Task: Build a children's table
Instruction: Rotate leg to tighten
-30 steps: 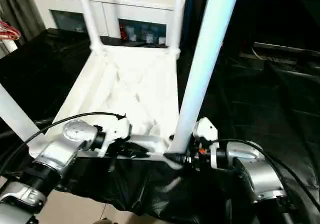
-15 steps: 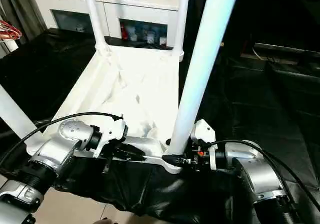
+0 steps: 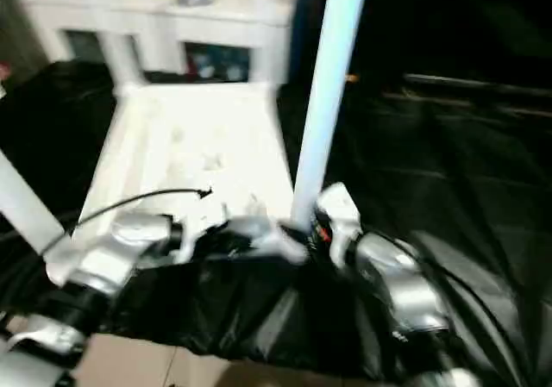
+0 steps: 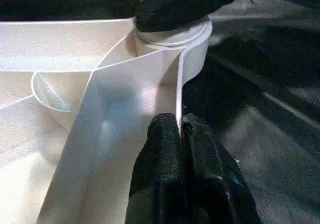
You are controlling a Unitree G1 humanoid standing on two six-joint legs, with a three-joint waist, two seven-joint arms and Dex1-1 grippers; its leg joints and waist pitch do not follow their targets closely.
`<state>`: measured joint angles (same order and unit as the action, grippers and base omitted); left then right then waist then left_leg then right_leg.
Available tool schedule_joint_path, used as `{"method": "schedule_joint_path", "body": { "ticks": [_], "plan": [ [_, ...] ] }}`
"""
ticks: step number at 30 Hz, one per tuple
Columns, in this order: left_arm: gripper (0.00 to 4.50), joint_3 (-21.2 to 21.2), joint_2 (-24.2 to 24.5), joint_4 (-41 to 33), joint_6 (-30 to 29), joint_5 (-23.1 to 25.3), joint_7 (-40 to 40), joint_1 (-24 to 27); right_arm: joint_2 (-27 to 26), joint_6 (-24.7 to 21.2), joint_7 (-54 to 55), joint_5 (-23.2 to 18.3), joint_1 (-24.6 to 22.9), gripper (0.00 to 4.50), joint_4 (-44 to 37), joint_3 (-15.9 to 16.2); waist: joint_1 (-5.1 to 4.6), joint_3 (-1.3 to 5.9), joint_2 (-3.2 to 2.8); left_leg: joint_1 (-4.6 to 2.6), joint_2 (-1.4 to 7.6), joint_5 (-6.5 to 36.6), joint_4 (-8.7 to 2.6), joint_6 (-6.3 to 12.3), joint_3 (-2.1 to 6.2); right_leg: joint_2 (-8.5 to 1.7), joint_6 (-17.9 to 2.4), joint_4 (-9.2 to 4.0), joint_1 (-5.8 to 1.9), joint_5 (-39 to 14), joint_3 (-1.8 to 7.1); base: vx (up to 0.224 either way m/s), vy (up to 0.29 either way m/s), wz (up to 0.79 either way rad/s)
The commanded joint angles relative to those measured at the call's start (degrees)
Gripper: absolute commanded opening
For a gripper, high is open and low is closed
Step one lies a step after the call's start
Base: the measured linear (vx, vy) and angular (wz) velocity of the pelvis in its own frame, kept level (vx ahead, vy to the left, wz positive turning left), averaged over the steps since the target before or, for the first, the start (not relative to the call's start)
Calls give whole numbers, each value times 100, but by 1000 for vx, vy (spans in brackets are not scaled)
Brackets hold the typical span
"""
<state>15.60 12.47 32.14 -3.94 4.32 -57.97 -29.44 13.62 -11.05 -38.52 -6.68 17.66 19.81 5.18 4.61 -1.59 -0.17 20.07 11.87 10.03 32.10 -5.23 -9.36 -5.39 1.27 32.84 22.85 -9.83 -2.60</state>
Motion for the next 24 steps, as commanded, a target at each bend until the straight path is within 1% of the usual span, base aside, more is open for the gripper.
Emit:
{"method": "schedule_joint_path", "body": {
  "ticks": [1, 2, 3, 4, 5, 7, 8, 9, 10, 11, 12, 13, 14, 15, 16, 17, 18, 19, 20, 21, 22, 23, 24],
  "plan": [
    [0, 175, -492, -213, 71, -117, 328, -168, -425, -324, 58, 207, -169, 193, 466, 637, -19, 169, 5, -10, 10, 2716, -460, -88, 63, -219, -285, -622, -127, -3748, 25, 0, 0, 0],
    [0, 209, -598, -199, 35, -36, 487, -192, -579, -307, 291, 255, -92, 193, 600, 599, -35, 171, 4, -41, 13, 2805, -454, -81, 58, -211, -312, -638, -96, -3696, 26, 0, 0, 0],
    [0, 239, -707, -190, -21, 32, 635, -217, -725, -303, 489, 275, -14, 193, 722, 557, -38, 175, 7, -48, 14, 2810, -454, -85, 58, -214, -342, -634, -95, -3638, 29, 0, 0, 0],
    [0, 284, -850, -219, -117, 116, 783, -226, -928, -268, 760, 308, 90, 193, 875, 496, -61, 170, -6, -50, 22, 2862, -470, -99, 67, -205, -401, -620, -93, -3538, 24, 0, 0, 0],
    [0, 300, -894, -231, -148, 143, 824, -225, -987, -255, 843, 322, 120, 193, 923, 472, -77, 174, -31, -58, 20, 2929, -476, -111, 75, -203, -441, -618, -101, -3455, 12, 0, 0, 0],
    [0, 345, -982, -278, -218, 189, 892, -215, -1091, -157, 1015, 367, 179, 193, 1018, 445, -126, 158, -30, -49, 20, 3100, -494, -95, 87, -189, -420, -646, -106, -3453, -15, 0, 0, 0],
    [0, 357, -999, -301, -238, 191, 899, -206, -1119, -139, 1039, 350, 190, 193, 1038, 422, -135, 157, -40, -64, 17, 3161, -494, -92, 94, -188, -410, -656, -100, -3486, -23, 0, 0, 0],
    [0, 383, -1045, -348, -289, 171, 911, -185, -1189, -123, 1080, 267, 213, 193, 1081, 330, -146, 152, -128, -98, 14, 3353, -498, -80, 111, -192, -396, -680, -87, -3530, -38, 0, 0, 0],
    [0, 383, -1045, -348, -289, 171, 911, -185, -1189, -123, 1080, 267, 213, 249, 1081, 330, -168, 147, -91, -102, 19, 3425, -499, -67, 100, -178, -388, -714, -81, -3538, -47, 0, 0, 0],
    [0, 400, -1034, -409, -317, 124, 839, -152, -1202, -198, 1013, 133, 193, 249, 1025, 239, -175, 152, -85, -104, 16, 3432, -499, -49, 107, -183, -395, -713, -98, -3500, -65, 0, 0, 0],
    [0, 392, -1004, -458, -330, 68, 727, -122, -1146, -267, 842, 22, 136, 263, 885, 176, -143, 166, -307, -98, 25, 3406, -531, -50, 132, -218, -482, -681, -142, -3265, -58, 0, 0, 0],
    [0, 392, -1004, -458, -330, 68, 727, -122, -1146, -267, 842, 22, 136, 263, 885, 176, -183, 168, -168, -76, 28, 3376, -526, -20, 94, -195, -494, -733, -145, -3178, -62, 0, 0, 0],
    [0, 345, -924, -517, -351, -31, 507, -102, -949, -191, 582, 115, 33, 271, 646, 243, -159, 137, -315, -113, 39, 3493, -537, -61, 124, -202, -548, -701, -118, -3141, -79, 0, 0, 0],
    [0, 323, -867, -552, -354, -95, 371, -95, -824, -173, 422, 115, -34, 299, 491, 270, -150, 162, -272, -112, 38, 3421, -531, -28, 109, -202, -665, -680, -182, -2843, -78, 0, 0, 0],
    [0, 322, -864, -555, -354, -98, 363, -94, -818, -172, 415, 115, -37, 299, 484, 271, -146, 163, -233, -95, 36, 3328, -531, 7, 89, -200, -704, -682, -190, -2752, -66, 0, 0, 0],
    [0, 275, -754, -606, -355, -174, 161, -94, -594, -123, 140, 55, -137, 299, 249, 296, -137, 172, -220, -73, 31, 3170, -521, 45, 75, -210, -756, -659, -202, -2645, -45, 0, 0, 0],
    [0, 247, -690, -622, -350, -206, 71, -101, -473, -91, -10, 14, -185, 299, 134, 305, -93, 176, -193, -63, 36, 2897, -507, 128, 35, -218, -843, -634, -197, -2519, -3, 0, 0, 0],
    [0, 229, -641, -641, -346, -232, 4, -99, -399, -63, -97, -15, -214, 299, 68, 308, -62, 186, -218, -61, 54, 2655, -495, 157, 14, -234, -962, -596, -189, -2333, 34, 0, 0, 0],
    [0, 211, -530, -696, -317, -289, -151, -76, -260, -45, -268, -94, -264, 299, -26, 287, -61, 193, -184, -44, 58, 2533, -493, 180, -1, -231, -1002, -583, -202, -2224, 39, 0, 0, 0],
    [0, 192, -415, -747, -306, -322, -271, -52, -155, -28, -435, -147, -297, 299, -91, 275, -9, 202, -188, -28, 68, 2249, -469, 234, -29, -239, -1075, -534, -204, -2059, 67, 0, 0, 0],
    [0, 192, -415, -747, -306, -322, -271, -52, -155, -28, -435, -147, -297, 299, -91, 275, 9, 217, -195, -32, 71, 2177, -456, 242, -34, -238, -1105, -516, -209, -1987, 69, 58, -38, 8],
    [0, 141, -153, -880, -267, -423, -583, 33, 152, 58, -918, -242, -394, 299, -238, 272, 28, 237, -166, 12, 66, 1912, -434, 276, -46, -232, -1164, -467, -243, -1724, 75, 67, -44, 5],
    [0, 119, -16, -958, -257, -485, -766, 90, 316, 96, -1188, -298, -446, 299, -320, 276, 64, 251, -160, 31, 64, 1776, -417, 299, -40, -233, -1178, -434, -272, -1576, 75, 67, -44, 5]
  ]
}}
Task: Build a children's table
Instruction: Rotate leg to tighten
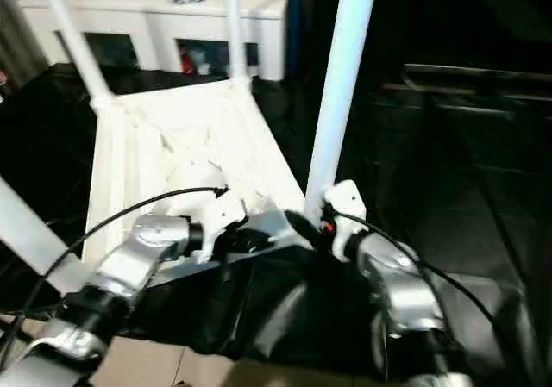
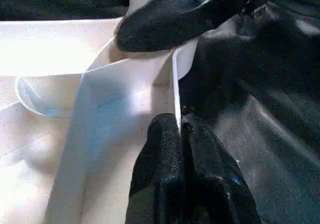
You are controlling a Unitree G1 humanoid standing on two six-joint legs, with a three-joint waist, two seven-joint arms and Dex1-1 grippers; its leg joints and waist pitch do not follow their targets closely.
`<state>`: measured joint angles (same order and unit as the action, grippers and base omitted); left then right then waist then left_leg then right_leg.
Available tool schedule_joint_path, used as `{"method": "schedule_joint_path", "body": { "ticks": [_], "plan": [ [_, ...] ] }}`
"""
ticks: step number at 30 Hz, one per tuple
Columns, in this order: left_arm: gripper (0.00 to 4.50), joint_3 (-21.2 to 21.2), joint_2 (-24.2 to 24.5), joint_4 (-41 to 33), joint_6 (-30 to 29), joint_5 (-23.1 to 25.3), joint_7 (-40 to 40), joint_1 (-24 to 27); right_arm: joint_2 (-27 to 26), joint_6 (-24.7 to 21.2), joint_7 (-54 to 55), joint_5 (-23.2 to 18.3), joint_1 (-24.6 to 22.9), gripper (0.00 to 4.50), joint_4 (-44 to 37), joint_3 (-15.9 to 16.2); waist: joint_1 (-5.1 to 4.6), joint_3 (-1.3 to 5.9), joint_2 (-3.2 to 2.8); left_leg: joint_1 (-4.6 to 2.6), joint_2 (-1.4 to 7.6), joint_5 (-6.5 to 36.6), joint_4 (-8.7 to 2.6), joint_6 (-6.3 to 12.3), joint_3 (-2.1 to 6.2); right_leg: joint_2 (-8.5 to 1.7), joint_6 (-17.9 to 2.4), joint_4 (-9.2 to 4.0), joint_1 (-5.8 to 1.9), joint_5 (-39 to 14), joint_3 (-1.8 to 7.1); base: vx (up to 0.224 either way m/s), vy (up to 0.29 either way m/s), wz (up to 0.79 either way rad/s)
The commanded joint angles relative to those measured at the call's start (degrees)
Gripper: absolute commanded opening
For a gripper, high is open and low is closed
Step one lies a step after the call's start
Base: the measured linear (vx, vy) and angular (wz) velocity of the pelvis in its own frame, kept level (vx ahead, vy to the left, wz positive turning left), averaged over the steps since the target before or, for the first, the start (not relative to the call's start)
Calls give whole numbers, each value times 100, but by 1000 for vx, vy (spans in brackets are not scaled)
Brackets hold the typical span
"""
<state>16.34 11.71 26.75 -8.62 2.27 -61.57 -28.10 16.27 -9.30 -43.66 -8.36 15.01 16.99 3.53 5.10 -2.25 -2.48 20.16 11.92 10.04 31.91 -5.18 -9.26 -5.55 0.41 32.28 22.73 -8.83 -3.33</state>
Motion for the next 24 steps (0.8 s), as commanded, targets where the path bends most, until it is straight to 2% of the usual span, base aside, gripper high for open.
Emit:
{"method": "schedule_joint_path", "body": {
  "ticks": [1, 2, 3, 4, 5, 6, 7, 8, 9, 11, 13, 16, 18, 21, 22, 24],
  "plan": [
    [0, 45, 60, -419, 212, -280, -406, -44, 50, -79, -674, -130, -182, 299, -38, 441, 54, 336, 88, 29, 65, 1542, -354, 384, -71, -212, -1170, -317, -240, -1374, 171, 74, -49, 5],
    [0, 23, 240, -537, 187, -369, -654, 46, 259, -68, -1041, -193, -274, 299, -200, 434, 84, 337, 84, 14, 75, 1376, -320, 447, -98, -199, -1269, -294, -204, -1134, 182, 79, -49, 9],
    [0, 25, 331, -590, 182, -390, -757, 86, 382, -88, -1273, -269, -326, 299, -315, 439, 95, 349, 153, 36, 74, 1247, -297, 474, -104, -187, -1327, -249, -230, -930, 182, 79, -49, 9],
    [0, 23, 381, -622, 177, -395, -821, 108, 457, -109, -1422, -321, -361, 299, -396, 441, 152, 378, 101, 76, 75, 886, -266, 573, -102, -184, -1396, -158, -276, -472, 167, 64, -41, 4],
    [0, 23, 381, -622, 177, -395, -821, 108, 457, -109, -1422, -321, -361, 299, -396, 441, 152, 378, 101, 76, 75, 886, -266, 573, -102, -184, -1396, -158, -276, -472, 167, 0, 0, 0],
    [0, 24, 421, -637, 168, -413, -902, 113, 542, -128, -1598, -387, -378, 299, -455, 447, 207, 391, 45, 44, 103, 616, -228, 654, -127, -178, -1502, -126, -230, -140, 141, 0, 0, 0],
    [0, 26, 475, -668, 136, -442, -1000, 115, 629, -196, -1790, -468, -395, 299, -532, 474, 215, 399, 43, 49, 110, 572, -218, 641, -128, -173, -1548, -103, -245, -39, 135, 0, 0, 0],
    [0, 34, 533, -688, 113, -476, -1100, 109, 715, -239, -1981, -530, -408, 299, -593, 524, 264, 416, 97, 68, 100, 453, -180, 688, -127, -147, -1571, -43, -259, 253, 133, 0, 0, 0],
    [0, 46, 593, -705, 97, -509, -1192, 103, 797, -274, -2158, -583, -418, 299, -648, 576, 281, 417, 91, 76, 97, 426, -167, 715, -127, -149, -1571, -32, -254, 289, 129, 0, 0, 0],
    [0, 88, 704, -664, 155, -531, -1343, 69, 927, -295, -2402, -608, -397, 299, -666, 689, 316, 394, 84, 80, 103, 569, -174, 708, -135, -154, -1535, -55, -224, 33, 126, 0, 0, 0],
    [0, 143, 812, -624, 174, -558, -1502, 24, 1014, -347, -2611, -664, -363, 299, -694, 752, 335, 348, 90, 59, 119, 1106, -228, 498, -137, -182, -1413, -129, -209, -802, 132, 0, 0, 0],
    [0, 188, 894, -594, 157, -563, -1665, -19, 1050, -432, -2763, -730, -337, 299, -764, 777, 334, 308, 90, 30, 129, 1501, -284, 275, -129, -193, -1219, -195, -189, -1517, 152, 0, 0, 0],
    [0, 199, 915, -531, 225, -512, -1702, -51, 1044, -461, -2805, -739, -310, 299, -782, 804, 334, 314, 109, 18, 130, 1547, -293, 195, -124, -202, -1148, -214, -187, -1660, 161, 0, 0, 0],
    [0, 218, 904, -469, 241, -500, -1708, -87, 1064, -523, -2891, -792, -288, 299, -771, 847, 345, 321, 127, 24, 121, 1435, -285, 191, -126, -194, -1125, -203, -185, -1571, 163, 0, 0, 0],
    [0, 224, 899, -447, 242, -498, -1709, -101, 1070, -532, -2917, -802, -279, 275, -763, 865, 354, 323, 129, 14, 126, 1418, -281, 193, -129, -197, -1143, -200, -177, -1551, 168, 0, 0, 0],
    [0, 228, 909, -439, 250, -511, -1708, -107, 1067, -560, -2959, -812, -273, 266, -750, 878, 355, 329, 135, 37, 121, 1312, -275, 203, -124, -200, -1158, -182, -196, -1448, 169, 0, 0, 0]
  ]
}}
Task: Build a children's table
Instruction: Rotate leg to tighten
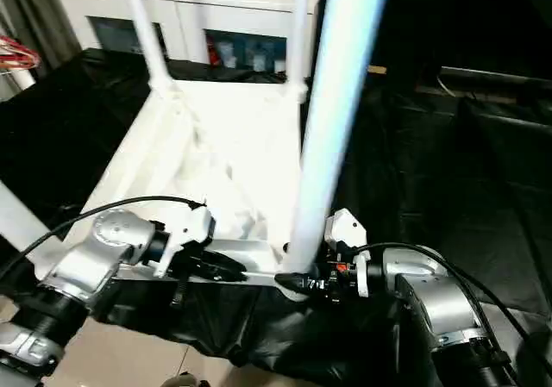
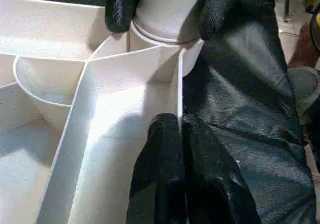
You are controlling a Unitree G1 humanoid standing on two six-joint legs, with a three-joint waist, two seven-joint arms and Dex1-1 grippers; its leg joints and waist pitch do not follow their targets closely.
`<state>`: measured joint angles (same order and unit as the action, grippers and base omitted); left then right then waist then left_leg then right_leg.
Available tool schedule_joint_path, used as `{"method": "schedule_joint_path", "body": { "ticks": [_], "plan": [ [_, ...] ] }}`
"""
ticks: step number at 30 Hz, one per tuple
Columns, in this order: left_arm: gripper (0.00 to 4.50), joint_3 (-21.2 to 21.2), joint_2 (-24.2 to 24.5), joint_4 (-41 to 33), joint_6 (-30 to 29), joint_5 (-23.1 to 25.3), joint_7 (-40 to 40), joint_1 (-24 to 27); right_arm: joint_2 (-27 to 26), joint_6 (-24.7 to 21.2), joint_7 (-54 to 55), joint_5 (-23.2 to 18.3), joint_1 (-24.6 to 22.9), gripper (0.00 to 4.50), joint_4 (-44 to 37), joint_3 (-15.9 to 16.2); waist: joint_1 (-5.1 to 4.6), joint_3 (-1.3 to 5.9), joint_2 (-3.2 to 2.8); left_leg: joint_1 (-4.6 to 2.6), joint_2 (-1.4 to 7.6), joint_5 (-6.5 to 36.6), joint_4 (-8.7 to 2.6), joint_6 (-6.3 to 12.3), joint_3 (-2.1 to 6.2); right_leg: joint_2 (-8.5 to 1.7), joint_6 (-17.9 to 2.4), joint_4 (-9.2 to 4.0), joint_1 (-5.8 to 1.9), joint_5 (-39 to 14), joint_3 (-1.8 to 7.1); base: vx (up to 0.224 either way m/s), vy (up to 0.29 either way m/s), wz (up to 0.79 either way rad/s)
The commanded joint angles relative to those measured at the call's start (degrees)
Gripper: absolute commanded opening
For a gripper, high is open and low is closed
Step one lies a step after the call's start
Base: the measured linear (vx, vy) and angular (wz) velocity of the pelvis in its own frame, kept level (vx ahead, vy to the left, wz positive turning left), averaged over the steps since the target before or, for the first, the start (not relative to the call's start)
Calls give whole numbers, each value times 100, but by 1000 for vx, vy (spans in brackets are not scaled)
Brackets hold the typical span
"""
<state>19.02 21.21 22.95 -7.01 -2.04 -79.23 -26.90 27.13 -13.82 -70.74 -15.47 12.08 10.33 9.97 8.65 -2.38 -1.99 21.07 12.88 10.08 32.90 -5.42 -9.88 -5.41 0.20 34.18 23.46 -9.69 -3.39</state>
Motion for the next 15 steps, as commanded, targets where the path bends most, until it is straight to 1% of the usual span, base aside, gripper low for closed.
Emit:
{"method": "schedule_joint_path", "body": {
  "ticks": [1, 2, 4, 8, 9, 11, 15],
  "plan": [
    [0, -39, -37, -56, 91, -84, 62, -228, -22, -111, -259, -102, 22, 262, -77, 236, 1, 352, 93, -42, 22, 1210, -367, 244, -60, -216, -1146, -354, -280, -1255, 171, 0, 0, 0],
    [0, -32, -25, -53, 98, -93, 65, -229, -24, -128, -264, -118, 26, 255, -71, 239, 1, 355, 91, -29, 16, 1143, -359, 257, -59, -211, -1155, -341, -289, -1178, 168, 0, 0, 0],
    [0, -36, -20, -58, 94, -99, 79, -222, -31, -145, -261, -133, 26, 249, -64, 238, 4, 355, 94, -30, 17, 1138, -359, 267, -56, -212, -1154, -340, -288, -1177, 164, 0, 0, 0],
    [0, -49, -13, -45, 107, -104, 99, -217, -49, -187, -268, -151, 35, 242, -44, 235, 3, 352, 95, -37, 16, 1233, -364, 243, -55, -216, -1129, -354, -286, -1308, 163, 0, 0, 0],
    [0, -76, -14, -33, 117, -102, 156, -214, -60, -209, -273, -162, 42, 241, -40, 237, 4, 345, 115, -36, 17, 1254, -369, 243, -54, -220, -1113, -358, -284, -1375, 164, 0, 0, 0],
    [0, -95, -18, -32, 115, -103, 192, -211, -66, -212, -270, -163, 46, 238, -36, 237, 5, 342, 114, -38, 16, 1294, -372, 230, -54, -223, -1073, -373, -280, -1488, 166, 0, 0, 0],
    [0, -213, -129, 20, 65, -60, 599, -238, -183, -125, -46, -110, 69, 234, 65, 189, 4, 336, 119, -41, 19, 1387, -377, 193, -53, -229, -1033, -386, -266, -1639, 170, 0, 0, 0]
  ]
}}
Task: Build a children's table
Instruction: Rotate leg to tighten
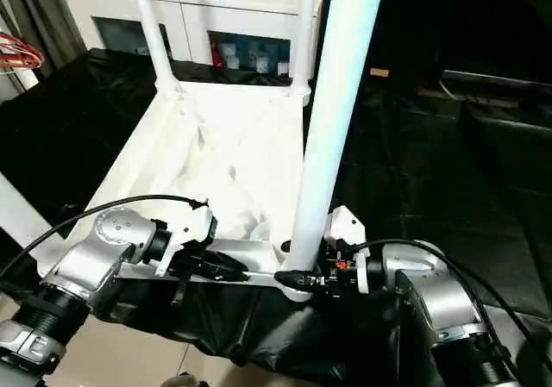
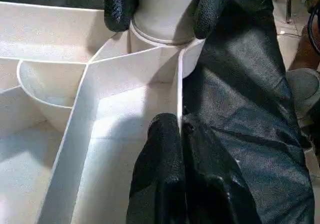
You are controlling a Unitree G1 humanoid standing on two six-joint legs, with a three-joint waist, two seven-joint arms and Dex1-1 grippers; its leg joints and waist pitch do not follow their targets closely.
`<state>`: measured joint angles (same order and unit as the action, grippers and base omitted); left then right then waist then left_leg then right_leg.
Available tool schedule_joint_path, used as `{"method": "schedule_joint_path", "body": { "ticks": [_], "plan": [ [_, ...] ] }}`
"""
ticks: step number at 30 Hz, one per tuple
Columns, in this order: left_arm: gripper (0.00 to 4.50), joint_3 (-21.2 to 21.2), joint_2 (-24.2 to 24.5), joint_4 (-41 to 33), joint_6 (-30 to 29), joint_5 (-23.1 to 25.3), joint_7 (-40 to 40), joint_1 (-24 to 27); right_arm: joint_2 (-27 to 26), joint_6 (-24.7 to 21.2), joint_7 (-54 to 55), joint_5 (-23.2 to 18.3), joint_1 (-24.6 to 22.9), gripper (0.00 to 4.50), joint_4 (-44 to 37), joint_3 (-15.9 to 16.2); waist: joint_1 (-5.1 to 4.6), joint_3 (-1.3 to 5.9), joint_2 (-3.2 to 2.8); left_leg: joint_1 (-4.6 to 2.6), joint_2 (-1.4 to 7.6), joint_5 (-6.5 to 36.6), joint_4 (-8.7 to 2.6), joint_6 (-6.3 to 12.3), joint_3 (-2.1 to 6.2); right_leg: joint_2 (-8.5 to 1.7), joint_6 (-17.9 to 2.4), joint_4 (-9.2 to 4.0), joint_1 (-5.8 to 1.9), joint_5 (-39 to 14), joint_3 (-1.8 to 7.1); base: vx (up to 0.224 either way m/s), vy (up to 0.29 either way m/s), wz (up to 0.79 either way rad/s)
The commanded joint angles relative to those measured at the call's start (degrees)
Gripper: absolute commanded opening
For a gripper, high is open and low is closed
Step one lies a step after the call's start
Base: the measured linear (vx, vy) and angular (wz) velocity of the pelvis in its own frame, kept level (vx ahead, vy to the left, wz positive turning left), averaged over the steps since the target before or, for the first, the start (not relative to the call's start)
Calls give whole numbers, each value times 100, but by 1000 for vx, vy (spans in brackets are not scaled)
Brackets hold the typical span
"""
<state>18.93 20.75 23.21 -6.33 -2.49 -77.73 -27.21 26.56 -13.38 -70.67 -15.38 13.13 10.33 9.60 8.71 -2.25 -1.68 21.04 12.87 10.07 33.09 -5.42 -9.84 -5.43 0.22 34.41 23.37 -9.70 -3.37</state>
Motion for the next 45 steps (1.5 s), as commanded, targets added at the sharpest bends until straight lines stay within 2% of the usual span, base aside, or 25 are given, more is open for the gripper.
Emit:
{"method": "schedule_joint_path", "body": {
  "ticks": [1, 5, 8, 9, 10, 11, 14, 16, 18, 19, 20, 23, 24, 25, 28, 30, 35, 36, 38, 39, 40, 41, 42, 43, 45],
  "plan": [
    [0, -256, -164, -1, -43, 26, 707, -212, -223, -76, 165, -32, -18, 234, 170, 190, -6, 322, 91, -37, 10, 1420, -396, 170, -53, -224, -997, -416, -258, -1723, 167, 0, 0, 0],
    [0, -339, -387, -55, -171, 132, 1297, -160, -510, 149, 853, 255, 53, 213, 510, 110, -53, 312, 104, -38, 2, 1536, -422, 51, -34, -236, -860, -456, -246, -2074, 158, 0, 0, 0],
    [0, -329, -609, -257, -348, 189, 1692, 26, -853, 185, 1665, 555, 163, 205, 909, 45, -134, 287, 129, 12, -26, 1635, -461, -22, -2, -243, -673, -489, -288, -2469, 127, 0, 0, 0],
    [0, -327, -661, -296, -394, 207, 1791, 64, -926, 229, 1781, 583, 181, 203, 982, 26, -176, 281, 130, 11, -28, 1692, -468, -33, 5, -247, -609, -515, -278, -2579, 127, 0, 0, 0],
    [0, -327, -661, -296, -394, 207, 1791, 64, -926, 229, 1781, 583, 181, 201, 982, 26, -204, 282, 126, -22, -28, 1808, -461, -18, 4, -240, -585, -544, -250, -2669, 125, 0, 0, 0],
    [0, -307, -839, -314, -467, 267, 2134, 102, -1154, 298, 2178, 677, 275, 199, 1195, -28, -217, 285, 143, -28, -26, 1842, -459, -5, 4, -243, -587, -547, -245, -2684, 126, 0, 0, 0],
    [0, -275, -1102, -287, -531, 331, 2487, 86, -1459, 228, 2748, 764, 448, 197, 1485, -120, -315, 259, 152, -26, -44, 1981, -471, -28, 13, -220, -569, -570, -234, -2895, 100, 0, 0, 0],
    [0, -224, -1304, -206, -529, 435, 2747, 20, -1702, 300, 3269, 920, 621, 197, 1791, -196, -366, 248, 147, -34, -58, 2106, -475, -32, 28, -230, -439, -617, -227, -3205, 84, 0, 0, 0],
    [0, -218, -1388, -159, -525, 465, 2858, -14, -1797, 291, 3493, 956, 691, 196, 1900, -237, -387, 254, 140, -33, -66, 2117, -484, -41, 38, -227, -374, -643, -234, -3242, 67, 0, 0, 0],
    [0, -180, -1540, -108, -543, 483, 2985, -69, -2006, 330, 3869, 997, 814, 196, 2067, -300, -381, 260, 126, -57, -63, 2157, -484, -37, 38, -223, -373, -653, -220, -3212, 69, 0, 0, 0],
    [0, -157, -1589, -100, -555, 492, 3022, -83, -2095, 352, 3983, 1007, 848, 196, 2091, -316, -396, 251, 138, -57, -69, 2187, -481, -35, 28, -216, -377, -659, -202, -3211, 75, 0, 0, 0],
    [0, -98, -1611, -116, -530, 538, 3023, -78, -2192, 432, 4107, 1072, 871, 196, 2090, -298, -410, 259, 129, -83, -71, 2270, -488, -25, 34, -214, -375, -675, -197, -3206, 73, 0, 0, 0],
    [0, -75, -1597, -105, -483, 556, 2981, -69, -2188, 494, 4042, 1102, 863, 196, 2089, -279, -422, 262, 107, -89, -70, 2281, -491, -11, 28, -204, -410, -673, -194, -3087, 80, 0, 0, 0],
    [0, -56, -1575, -109, -442, 572, 2956, -50, -2163, 462, 3977, 1091, 849, 252, 2098, -296, -420, 270, 96, -86, -65, 2254, -499, 8, 26, -195, -459, -656, -208, -2925, 85, 0, 0, 0],
    [0, -26, -1527, -144, -370, 587, 2892, -11, -2055, 454, 3811, 1117, 795, 271, 2085, -265, -419, 270, 115, -94, -56, 2229, -503, 49, 9, -186, -570, -644, -203, -2721, 98, 0, 0, 0],
    [0, -7, -1477, -212, -345, 555, 2783, 28, -1934, 549, 3831, 1228, 750, 309, 2039, -232, -401, 282, 133, -100, -46, 2119, -495, 63, -6, -181, -665, -610, -207, -2458, 124, 0, 0, 0],
    [0, -2, -1287, -338, -312, 496, 2547, 119, -1478, 869, 3455, 1152, 530, 313, 1644, -346, -328, 301, 128, -89, -28, 1870, -480, 134, -29, -189, -778, -565, -251, -2042, 146, 0, 0, 0],
    [0, 2, -1195, -365, -291, 494, 2456, 143, -1214, 993, 3070, 993, 367, 313, 1360, -433, -299, 307, 127, -117, -20, 1798, -459, 206, -57, -175, -871, -558, -231, -1813, 161, 0, 0, 0],
    [0, -1, -1139, -369, -277, 478, 2389, 147, -951, 1031, 2701, 833, 232, 313, 1148, -530, -277, 318, 134, -115, -23, 1729, -442, 271, -74, -165, -926, -535, -238, -1664, 166, 0, 0, 0],
    [0, 5, -1066, -361, -235, 462, 2298, 149, -567, 1028, 2171, 567, 40, 313, 863, -709, -237, 326, 138, -117, -9, 1609, -432, 336, -82, -156, -964, -518, -251, -1487, 172, 0, 0, 0],
    [0, 8, -1044, -370, -225, 457, 2271, 156, -463, 1016, 2021, 496, -19, 313, 779, -767, -179, 339, 140, -117, 10, 1471, -411, 406, -89, -158, -1018, -489, -258, -1284, 178, 0, 0, 0],
    [0, 14, -1014, -379, -214, 450, 2223, 160, -294, 968, 1806, 388, -97, 313, 677, -854, -167, 338, 149, -115, 13, 1401, -406, 429, -95, -154, -1062, -478, -251, -1185, 181, 0, 0, 0],
    [0, 20, -949, -398, -200, 433, 2128, 170, 32, 901, 1449, 219, -234, 313, 529, -1024, -170, 351, 163, -49, 4, 1186, -394, 475, -85, -155, -1132, -425, -303, -927, 175, 0, 0, 0],
    [0, 20, -929, -400, -196, 429, 2097, 172, 135, 896, 1356, 170, -272, 313, 501, -1073, -148, 353, 159, -30, 12, 1073, -383, 524, -75, -163, -1157, -404, -314, -790, 172, 0, 0, 0],
    [0, 14, -862, -393, -161, 419, 2007, 182, 421, 855, 1144, 38, -391, 313, 384, -1227, -162, 345, 165, -5, -2, 1101, -388, 551, -69, -165, -1139, -420, -321, -946, 155, 0, 0, 0]
  ]
}}
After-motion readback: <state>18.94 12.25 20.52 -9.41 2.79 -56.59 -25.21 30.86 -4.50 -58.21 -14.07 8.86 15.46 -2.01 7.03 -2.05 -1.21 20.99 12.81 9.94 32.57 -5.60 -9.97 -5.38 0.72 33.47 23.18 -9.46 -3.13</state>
